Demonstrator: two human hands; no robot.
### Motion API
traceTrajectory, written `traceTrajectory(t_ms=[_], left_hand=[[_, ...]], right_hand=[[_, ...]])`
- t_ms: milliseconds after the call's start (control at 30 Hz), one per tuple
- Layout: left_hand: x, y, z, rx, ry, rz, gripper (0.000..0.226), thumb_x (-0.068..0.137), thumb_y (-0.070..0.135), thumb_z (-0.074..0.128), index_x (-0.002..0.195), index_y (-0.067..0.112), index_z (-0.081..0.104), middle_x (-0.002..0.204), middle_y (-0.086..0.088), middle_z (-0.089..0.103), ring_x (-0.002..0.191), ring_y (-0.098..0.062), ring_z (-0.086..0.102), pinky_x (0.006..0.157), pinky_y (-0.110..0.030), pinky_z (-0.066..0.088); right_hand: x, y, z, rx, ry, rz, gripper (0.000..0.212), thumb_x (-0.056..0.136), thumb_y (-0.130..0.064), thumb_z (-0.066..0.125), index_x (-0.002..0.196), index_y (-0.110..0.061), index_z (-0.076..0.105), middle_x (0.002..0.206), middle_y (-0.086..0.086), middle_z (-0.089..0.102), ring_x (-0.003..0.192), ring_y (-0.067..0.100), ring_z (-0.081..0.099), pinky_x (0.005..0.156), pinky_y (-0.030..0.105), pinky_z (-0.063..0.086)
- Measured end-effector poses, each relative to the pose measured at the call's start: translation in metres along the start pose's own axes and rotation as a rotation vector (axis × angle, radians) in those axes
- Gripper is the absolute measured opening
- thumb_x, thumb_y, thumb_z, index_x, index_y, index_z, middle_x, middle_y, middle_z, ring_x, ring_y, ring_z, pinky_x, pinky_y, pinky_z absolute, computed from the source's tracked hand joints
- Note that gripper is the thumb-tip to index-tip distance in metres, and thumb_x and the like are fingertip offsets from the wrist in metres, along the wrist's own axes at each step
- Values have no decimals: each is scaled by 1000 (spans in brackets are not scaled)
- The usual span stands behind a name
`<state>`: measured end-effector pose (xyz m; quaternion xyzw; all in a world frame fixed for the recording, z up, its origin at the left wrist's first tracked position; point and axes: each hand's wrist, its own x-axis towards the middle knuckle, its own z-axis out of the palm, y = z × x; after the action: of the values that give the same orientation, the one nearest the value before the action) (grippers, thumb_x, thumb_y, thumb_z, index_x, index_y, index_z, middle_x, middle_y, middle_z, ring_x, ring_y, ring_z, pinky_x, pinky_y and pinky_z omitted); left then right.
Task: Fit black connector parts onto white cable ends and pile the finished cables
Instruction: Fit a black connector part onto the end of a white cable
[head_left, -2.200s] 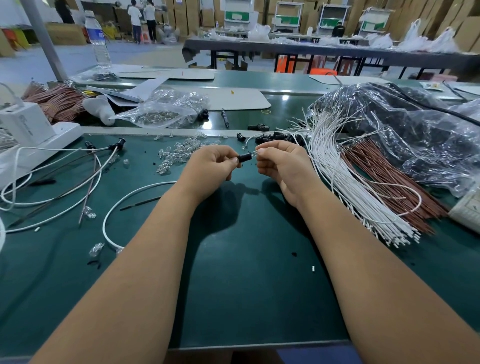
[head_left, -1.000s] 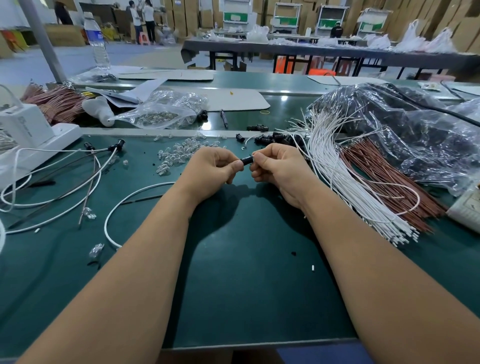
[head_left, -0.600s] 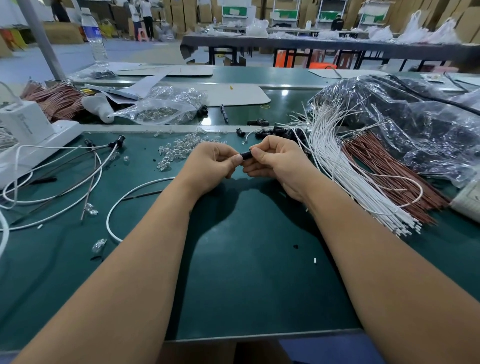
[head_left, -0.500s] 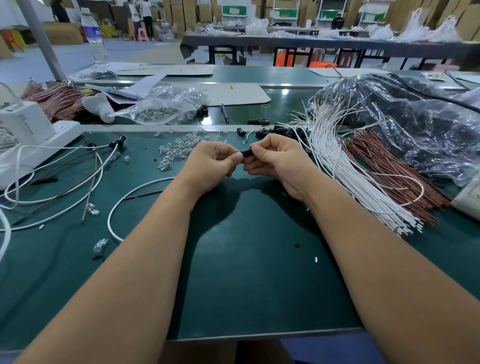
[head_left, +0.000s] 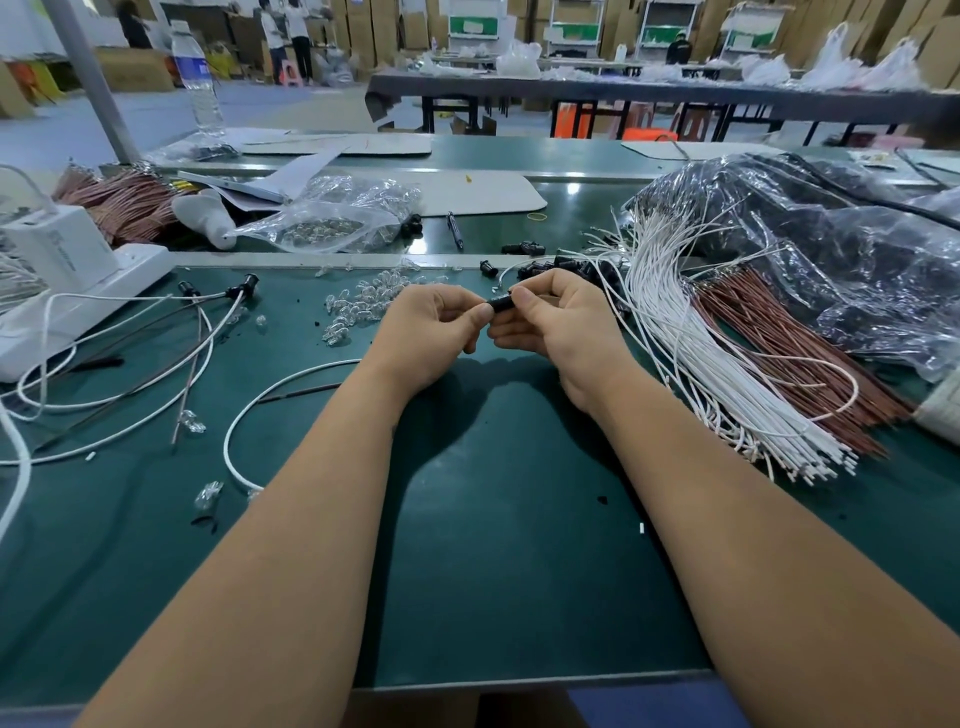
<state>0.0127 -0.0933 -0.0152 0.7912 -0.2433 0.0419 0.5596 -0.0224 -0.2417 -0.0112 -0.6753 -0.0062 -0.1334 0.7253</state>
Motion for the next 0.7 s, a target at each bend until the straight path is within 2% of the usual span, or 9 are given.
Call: traceTrajectory(t_ms=[200, 333, 467, 533, 600, 667, 700], left_hand=[[3, 1, 6, 0, 8, 5, 16, 96, 10, 56, 90, 6, 70, 58, -1, 55, 46, 1, 41, 53, -9, 34], [4, 1, 8, -17, 25, 7, 17, 96, 11, 55, 90, 8, 71, 58, 0, 55, 50, -1, 43, 56, -11, 36], [3, 1, 6, -15, 64, 17, 14, 95, 11, 57, 91, 11, 71, 58, -1, 56, 50, -3, 44, 55, -12, 37], [2, 2, 7, 19, 68, 30, 14, 95, 10, 57, 92, 7, 71, 58, -1, 57, 47, 1, 43, 53, -10, 36], [1, 4, 7, 89, 66, 40, 15, 95, 11, 57, 91, 7, 71, 59, -1, 59, 46, 1, 44, 51, -10, 35], [2, 6, 6, 193, 73, 46, 17, 96, 15, 54, 90, 10, 69, 63, -2, 62, 47, 0, 45, 53, -17, 37], [3, 6, 4, 264, 93, 39, 19, 98, 18, 51, 91, 12, 68, 65, -2, 63, 49, -3, 46, 54, -24, 38]], right_hand=[[3, 4, 2, 90, 82, 4, 15, 100, -3, 47, 86, -2, 55, 72, 16, 67, 60, 20, 68, 58, 26, 57], [6, 5, 3, 130, 93, 13, 19, 102, -4, 42, 88, -3, 55, 67, 11, 69, 61, 20, 70, 59, 26, 57], [10, 5, -1, 323, 90, 69, 25, 104, -5, 34, 91, -3, 55, 64, 7, 69, 63, 22, 70, 62, 27, 57], [10, 5, -2, 216, 54, 46, 17, 100, -5, 44, 94, -7, 59, 72, 6, 68, 63, 15, 68, 63, 25, 55], [8, 7, 2, 1, 32, -14, 10, 96, -5, 55, 91, -11, 62, 77, 3, 66, 62, 8, 65, 62, 22, 53], [7, 5, 9, -96, 72, -42, 11, 94, -5, 58, 88, -13, 62, 77, 2, 65, 60, 7, 63, 61, 20, 52], [9, 2, 13, -54, 122, -37, 11, 94, -5, 58, 87, -13, 61, 77, 3, 63, 61, 9, 61, 61, 20, 52]])
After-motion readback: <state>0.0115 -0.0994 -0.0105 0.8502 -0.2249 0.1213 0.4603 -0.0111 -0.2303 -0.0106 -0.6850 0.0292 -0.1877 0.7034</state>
